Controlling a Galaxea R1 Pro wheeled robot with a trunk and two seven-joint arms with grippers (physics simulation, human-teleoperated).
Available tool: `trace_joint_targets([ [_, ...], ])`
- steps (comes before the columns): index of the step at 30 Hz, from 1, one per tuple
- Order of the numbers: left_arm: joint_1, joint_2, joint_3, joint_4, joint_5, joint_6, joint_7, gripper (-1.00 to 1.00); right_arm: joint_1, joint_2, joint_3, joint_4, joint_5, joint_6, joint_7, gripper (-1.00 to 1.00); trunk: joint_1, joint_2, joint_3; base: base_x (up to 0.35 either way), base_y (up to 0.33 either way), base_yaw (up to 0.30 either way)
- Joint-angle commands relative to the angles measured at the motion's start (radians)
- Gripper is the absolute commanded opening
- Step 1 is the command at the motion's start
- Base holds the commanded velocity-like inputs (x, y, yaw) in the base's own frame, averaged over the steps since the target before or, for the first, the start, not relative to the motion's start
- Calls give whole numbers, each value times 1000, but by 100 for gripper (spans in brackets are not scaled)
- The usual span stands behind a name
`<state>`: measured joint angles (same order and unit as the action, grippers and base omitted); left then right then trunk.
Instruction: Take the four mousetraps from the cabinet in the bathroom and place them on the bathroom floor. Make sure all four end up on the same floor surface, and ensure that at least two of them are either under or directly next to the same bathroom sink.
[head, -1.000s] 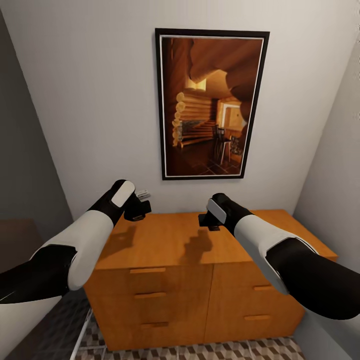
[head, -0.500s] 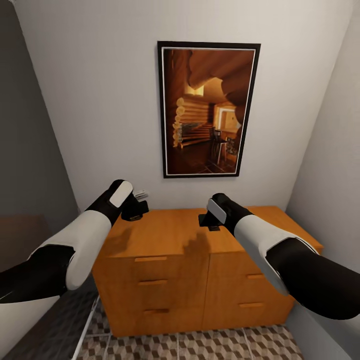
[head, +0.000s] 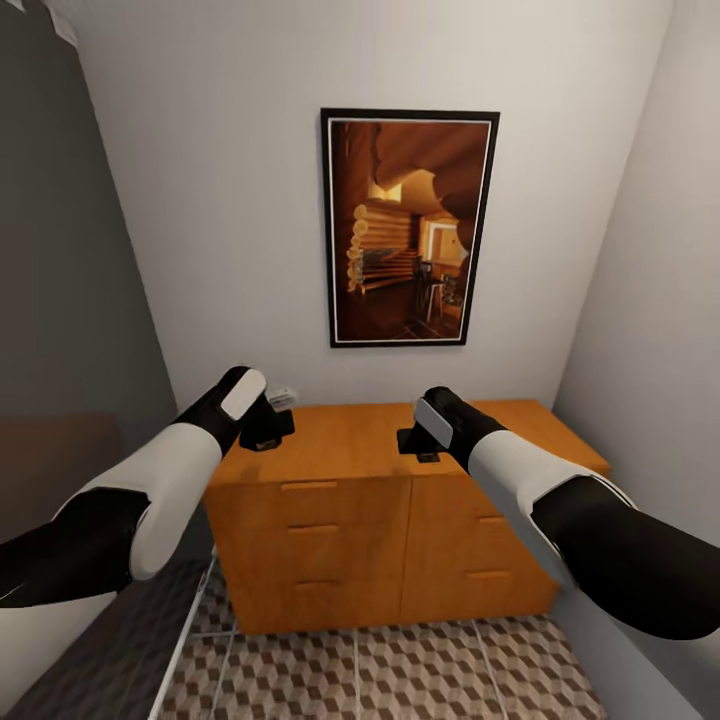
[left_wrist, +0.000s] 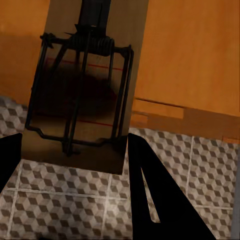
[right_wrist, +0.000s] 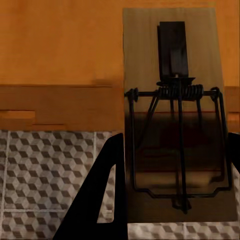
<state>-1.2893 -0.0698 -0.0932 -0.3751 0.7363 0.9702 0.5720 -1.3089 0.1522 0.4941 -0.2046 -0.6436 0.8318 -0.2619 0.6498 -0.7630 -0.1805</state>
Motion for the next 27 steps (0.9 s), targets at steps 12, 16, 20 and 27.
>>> trace_joint_targets([
  [12,-1,1,-22,99,8,-46,1,-100,23,-2,6,14,-11,1,-6,-100,-46,83,36,-310,0,0],
  [16,-1,2,-22,146,7,-79,1,-100,31,-2,6,54,-11,-1,-5,-100,-62,111,49,-310,0,0],
  [20,-1,27,-23,160,7,-85,0,-100,33,-2,6,75,-11,-11,-5,-100,-77,139,61,-310,0,0],
  [27,1,61,-24,167,5,-137,-3,-100,49,-2,7,155,-10,-80,1,-100,-104,188,83,-310,0,0],
])
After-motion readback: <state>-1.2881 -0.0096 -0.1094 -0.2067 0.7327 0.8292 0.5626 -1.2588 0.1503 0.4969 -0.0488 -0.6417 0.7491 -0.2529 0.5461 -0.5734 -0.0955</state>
